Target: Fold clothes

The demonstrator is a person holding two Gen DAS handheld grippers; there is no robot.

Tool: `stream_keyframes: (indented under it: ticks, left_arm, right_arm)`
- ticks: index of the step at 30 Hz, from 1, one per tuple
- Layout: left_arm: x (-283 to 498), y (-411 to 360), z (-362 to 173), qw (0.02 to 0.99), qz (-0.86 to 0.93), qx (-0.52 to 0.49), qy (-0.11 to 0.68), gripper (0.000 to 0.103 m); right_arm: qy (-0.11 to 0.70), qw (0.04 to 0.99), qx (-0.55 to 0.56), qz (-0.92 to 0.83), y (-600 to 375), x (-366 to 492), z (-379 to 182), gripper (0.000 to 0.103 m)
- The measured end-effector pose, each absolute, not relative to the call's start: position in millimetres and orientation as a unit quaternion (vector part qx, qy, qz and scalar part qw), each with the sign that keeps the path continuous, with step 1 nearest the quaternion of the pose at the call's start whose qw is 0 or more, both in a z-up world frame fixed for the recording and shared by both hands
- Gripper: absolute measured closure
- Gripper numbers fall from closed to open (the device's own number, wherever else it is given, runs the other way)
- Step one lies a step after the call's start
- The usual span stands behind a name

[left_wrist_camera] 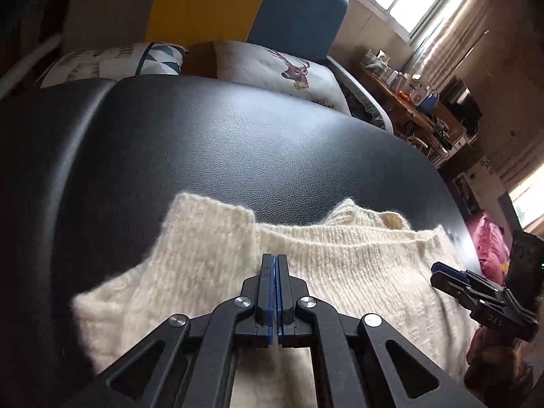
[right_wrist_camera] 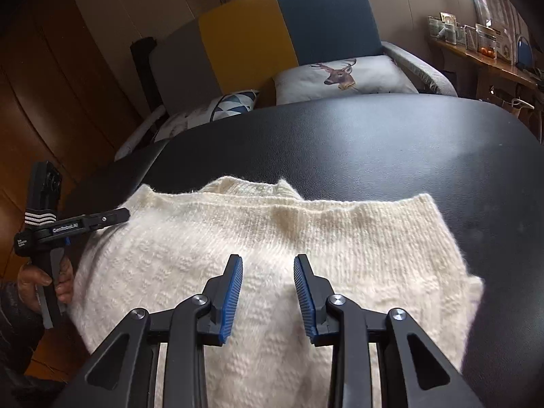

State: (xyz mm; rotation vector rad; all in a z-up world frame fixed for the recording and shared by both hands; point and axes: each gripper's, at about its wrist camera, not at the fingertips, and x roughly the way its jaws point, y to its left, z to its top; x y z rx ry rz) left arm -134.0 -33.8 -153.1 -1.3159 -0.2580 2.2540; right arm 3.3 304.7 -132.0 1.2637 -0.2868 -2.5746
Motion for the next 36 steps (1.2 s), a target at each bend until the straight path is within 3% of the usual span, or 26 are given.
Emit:
stream_keyframes:
  ticks: [1,2,3,5,9,13,15,22,36]
  left_arm:
    - [-125,-45,-147,0.259,0.833,-0.478,-0.101,0.098]
    - [-116,-57,-141,0.262,0.836,-0.471,-0.107,0.081]
    - [-107,-69,-135,0.264,0.838,-0.464,-0.113,0.049]
    - [-87,-96,-127,0.266,0.844,-0.445,-0.137,0.022]
    - [-61,-145,-127,0.238,0.848,-0.443,-0.168,0.021]
    - [-59,-182,-148,0.206,0.825,-0.48,-0.215,0.013]
    - [-61,-192,-159,0.202,0.807,-0.5,-0.241,0.013]
    - [-77,-173,-171,0.247,0.785,-0.501,-0.268,0.013]
    - [-116,-130,-166,0.342,0.754,-0.508,-0.237,0.015]
  right_arm:
    - [-0.097,0.129,0.431,-0.888,309,12,-126,0.071]
    - [-0.093,0.126,0.431,-0.889,313,20,-123,0.071]
    - [-0.092,0.123,0.433,-0.888,319,26,-121,0.071]
    - [-0.089,0.11,0.445,-0.884,331,34,-121,0.071]
    - [-0.089,0.081,0.486,-0.866,350,36,-147,0.071]
    - [-0.109,0.073,0.469,-0.873,355,43,-158,0.071]
    - [-0.079,0.064,0.461,-0.882,347,46,-159,0.071]
    - [-0.058,0.048,0.456,-0.887,339,46,-157,0.07]
    - [-0.06,0.055,0.453,-0.888,339,43,-159,0.07]
